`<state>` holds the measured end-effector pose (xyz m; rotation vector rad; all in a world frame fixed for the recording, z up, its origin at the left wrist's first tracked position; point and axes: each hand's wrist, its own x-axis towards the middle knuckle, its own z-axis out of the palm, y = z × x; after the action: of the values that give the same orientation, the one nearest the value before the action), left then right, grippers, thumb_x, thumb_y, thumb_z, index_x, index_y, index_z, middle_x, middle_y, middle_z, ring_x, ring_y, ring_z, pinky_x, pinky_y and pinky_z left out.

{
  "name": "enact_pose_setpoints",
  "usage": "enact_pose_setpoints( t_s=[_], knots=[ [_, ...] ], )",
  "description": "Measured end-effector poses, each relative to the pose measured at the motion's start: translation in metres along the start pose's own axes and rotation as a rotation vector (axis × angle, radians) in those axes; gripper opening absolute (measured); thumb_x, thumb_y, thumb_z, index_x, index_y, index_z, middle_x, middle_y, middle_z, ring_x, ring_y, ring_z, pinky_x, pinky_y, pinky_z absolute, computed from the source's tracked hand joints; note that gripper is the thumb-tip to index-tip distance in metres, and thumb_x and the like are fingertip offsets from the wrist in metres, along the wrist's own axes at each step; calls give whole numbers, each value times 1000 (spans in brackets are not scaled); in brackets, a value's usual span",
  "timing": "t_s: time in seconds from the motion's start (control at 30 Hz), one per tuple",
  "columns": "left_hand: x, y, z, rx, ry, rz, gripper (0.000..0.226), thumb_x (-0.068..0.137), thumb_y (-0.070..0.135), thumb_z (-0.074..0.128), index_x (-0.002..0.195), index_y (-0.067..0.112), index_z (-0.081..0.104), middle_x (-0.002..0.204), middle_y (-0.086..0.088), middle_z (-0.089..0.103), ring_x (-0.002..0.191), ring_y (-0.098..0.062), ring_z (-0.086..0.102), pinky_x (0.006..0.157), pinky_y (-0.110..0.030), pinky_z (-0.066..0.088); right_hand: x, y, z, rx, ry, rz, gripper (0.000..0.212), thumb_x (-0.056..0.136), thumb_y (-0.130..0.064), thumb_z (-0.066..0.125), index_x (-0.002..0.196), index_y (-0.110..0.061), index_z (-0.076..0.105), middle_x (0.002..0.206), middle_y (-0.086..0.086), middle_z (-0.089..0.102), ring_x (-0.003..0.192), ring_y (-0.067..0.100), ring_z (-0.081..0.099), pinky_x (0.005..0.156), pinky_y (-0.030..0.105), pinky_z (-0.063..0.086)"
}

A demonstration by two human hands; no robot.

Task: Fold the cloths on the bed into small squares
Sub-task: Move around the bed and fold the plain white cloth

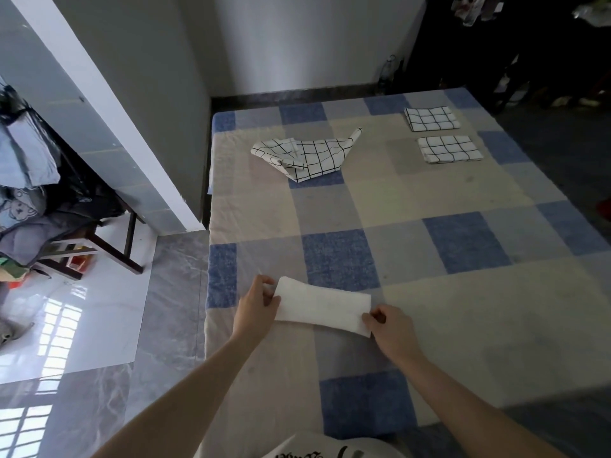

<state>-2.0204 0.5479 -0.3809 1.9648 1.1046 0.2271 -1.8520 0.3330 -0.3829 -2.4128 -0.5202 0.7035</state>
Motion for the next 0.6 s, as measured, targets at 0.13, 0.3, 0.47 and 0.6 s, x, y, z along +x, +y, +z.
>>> enact_pose_setpoints(
  t_s=[0.13,0.3,0.47,0.6],
  knots=[
    [-4,-4,2,-22,4,28,23,92,16,62,104,31,51,88,14,63,81,-2,61,69,-21,48,-4,6,2,43,45,-76,24,91,-26,62,70,-16,56,64,-10,58,62,4,54,56,21,36],
    [-2,-8,3,-9,-9,32,19,92,21,62,103,34,52,88,15,64,81,-3,61,72,-29,53,-5,9,3,17,61,-98,26,93,-29,60,69,-25,51,64,-11,57,62,7,55,59,24,37],
    [0,-8,2,14,-23,43,18,94,23,59,106,34,52,90,15,64,84,-3,61,73,-29,53,-2,6,2,18,82,-126,27,92,-28,60,68,-23,50,63,-8,58,61,6,55,58,25,40],
    [1,-5,3,117,-44,53,17,98,28,52,112,36,47,96,16,61,85,-4,59,65,-24,46,2,12,5,-36,76,-53,24,91,-32,62,71,-22,54,67,-5,61,63,12,57,62,30,44]
  ],
)
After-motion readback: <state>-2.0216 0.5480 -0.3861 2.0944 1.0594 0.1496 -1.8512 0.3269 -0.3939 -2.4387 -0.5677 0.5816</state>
